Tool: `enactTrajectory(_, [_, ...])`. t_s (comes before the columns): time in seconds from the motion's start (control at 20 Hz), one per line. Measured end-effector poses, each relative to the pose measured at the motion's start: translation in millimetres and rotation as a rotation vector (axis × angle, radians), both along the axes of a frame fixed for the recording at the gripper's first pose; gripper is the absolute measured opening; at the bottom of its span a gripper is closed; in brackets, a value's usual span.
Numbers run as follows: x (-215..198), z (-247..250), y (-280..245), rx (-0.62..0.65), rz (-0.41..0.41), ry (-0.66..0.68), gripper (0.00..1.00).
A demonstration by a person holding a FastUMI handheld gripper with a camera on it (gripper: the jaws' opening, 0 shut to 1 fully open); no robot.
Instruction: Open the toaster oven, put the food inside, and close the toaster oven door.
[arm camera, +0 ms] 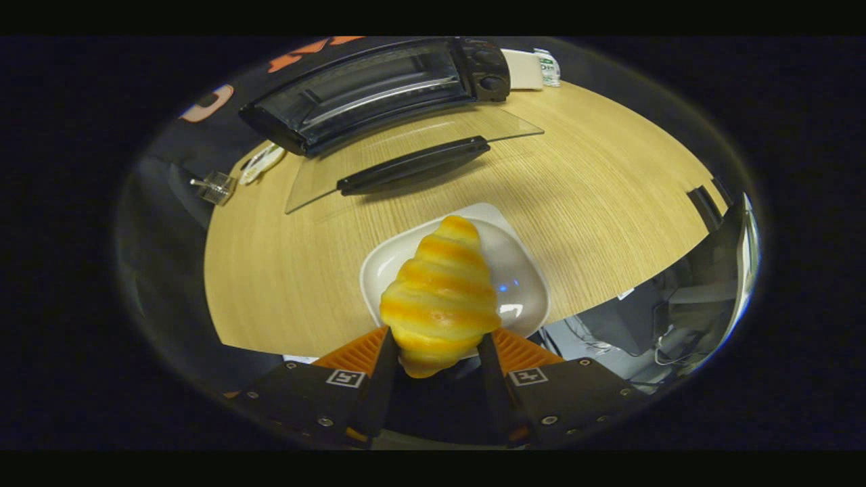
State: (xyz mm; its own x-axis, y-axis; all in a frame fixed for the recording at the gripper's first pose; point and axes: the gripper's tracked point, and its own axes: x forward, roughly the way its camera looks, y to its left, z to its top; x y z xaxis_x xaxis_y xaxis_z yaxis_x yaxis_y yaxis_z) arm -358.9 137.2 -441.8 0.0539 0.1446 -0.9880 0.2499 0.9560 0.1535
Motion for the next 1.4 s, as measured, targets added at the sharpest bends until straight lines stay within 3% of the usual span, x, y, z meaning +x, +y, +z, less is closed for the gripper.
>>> enactTrajectory(0.35, [59.5,48.0,11.6,0.238,-0.073,-0.219,0.62])
enactTrajectory(0.65, [134.6,61.5,17.6,0.351,-0.081,-0.386,0.62])
enactTrajectory(1.1, [239.7,32.5,33.2,0.457,-0.184,-0.479,0.61])
enactTrajectory(1.4, [283.3,14.8,49.2,0.477,-0.255,-0.46,0.61])
